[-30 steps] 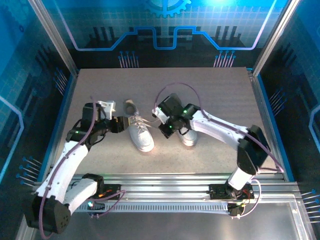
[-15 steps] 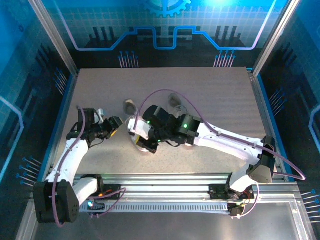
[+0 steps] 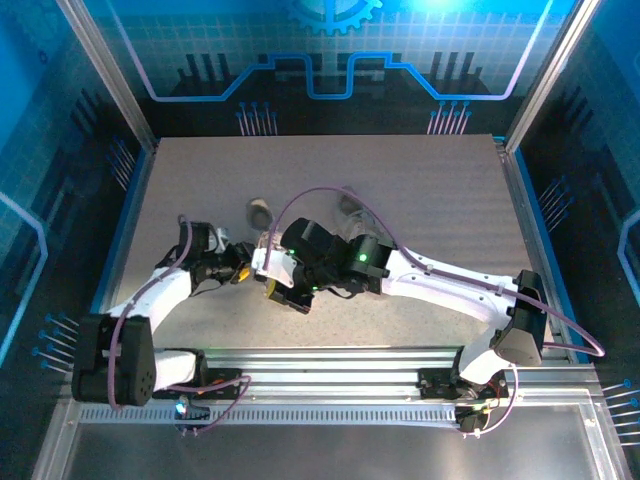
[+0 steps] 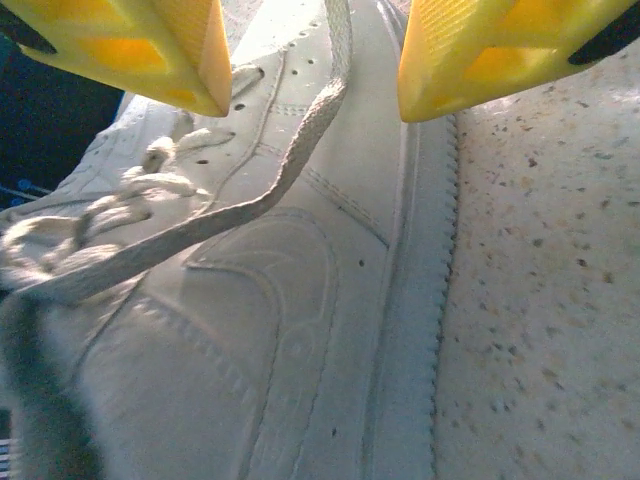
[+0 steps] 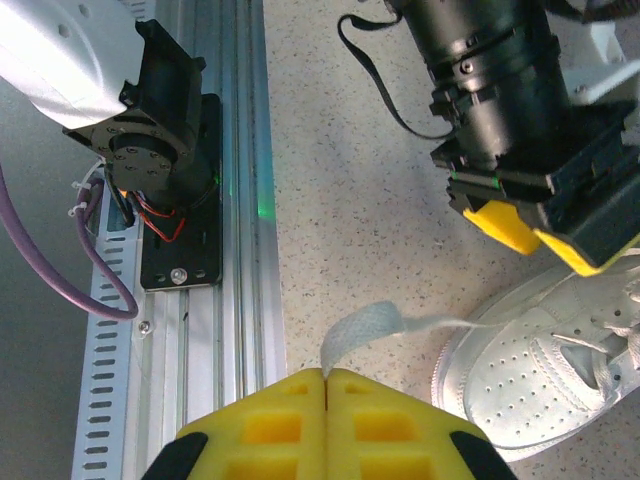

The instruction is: Tie the shoes

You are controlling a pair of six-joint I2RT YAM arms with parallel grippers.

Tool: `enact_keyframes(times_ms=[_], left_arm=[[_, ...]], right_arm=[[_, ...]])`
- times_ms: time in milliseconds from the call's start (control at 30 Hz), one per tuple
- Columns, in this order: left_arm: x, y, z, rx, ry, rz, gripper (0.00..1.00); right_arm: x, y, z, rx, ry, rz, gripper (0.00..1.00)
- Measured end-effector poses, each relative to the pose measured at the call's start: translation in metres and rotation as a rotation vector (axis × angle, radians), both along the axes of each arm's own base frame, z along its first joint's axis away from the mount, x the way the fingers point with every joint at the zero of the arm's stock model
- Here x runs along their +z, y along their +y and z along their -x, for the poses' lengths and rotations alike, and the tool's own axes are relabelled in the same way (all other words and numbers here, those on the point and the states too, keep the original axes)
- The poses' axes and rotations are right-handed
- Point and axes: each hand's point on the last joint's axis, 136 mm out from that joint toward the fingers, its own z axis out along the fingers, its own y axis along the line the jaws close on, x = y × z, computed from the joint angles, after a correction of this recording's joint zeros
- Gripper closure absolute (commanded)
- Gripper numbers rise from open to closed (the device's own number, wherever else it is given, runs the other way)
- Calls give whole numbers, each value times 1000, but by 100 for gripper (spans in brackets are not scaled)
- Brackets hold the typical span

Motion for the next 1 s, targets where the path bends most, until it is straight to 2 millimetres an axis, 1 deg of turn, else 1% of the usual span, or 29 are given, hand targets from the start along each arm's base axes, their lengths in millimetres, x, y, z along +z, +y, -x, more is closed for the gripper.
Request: enact_keyframes(times_ms=[133, 167, 233, 300, 400, 467, 600, 633, 667, 733, 767, 833, 900, 967, 1000], left_arm=[[-12, -13, -1, -42, 10, -6, 52], [-15, -16, -2, -51, 12, -6, 54], [-20, -20, -2, -64, 17, -9, 65], [-23, -20, -2, -66, 21, -10, 80], [-24, -19, 0, -74, 13, -35, 99], [-20, -16, 2, -75, -2, -62, 100], [-3, -9, 6, -97, -68, -133, 100], [2, -7, 6, -103, -83, -151, 100], [8, -5, 5, -112, -101, -172, 100], [24, -2, 1, -132, -145, -218, 100], [33, 0, -2, -145, -173, -243, 100], [54, 3, -7, -173, -238, -290, 100], [77, 5, -13, -205, -313, -340, 100], [96, 5, -17, -237, -376, -379, 100], [105, 6, -20, -254, -407, -400, 100]], right_arm=[[0, 0, 1, 2, 2, -1, 100], [0, 0, 1, 3, 3, -2, 100], [0, 0, 1, 4, 3, -2, 100], [0, 0, 1, 4, 3, -2, 100], [-2, -1, 1, 3, 5, 4, 100], [-6, -2, 0, -3, 11, 9, 100], [-19, -8, -5, -21, 27, 34, 100], [-22, -9, -5, -25, 34, 38, 97], [-24, -10, -6, -26, 40, 41, 93], [-27, -12, -7, -26, 55, 43, 78], [-30, -13, -7, -26, 62, 46, 71], [-35, -16, -7, -24, 81, 49, 61], [-43, -23, -11, -35, 112, 51, 50], [-47, -32, -18, -56, 144, 41, 44], [-49, -38, -26, -77, 157, 32, 43]])
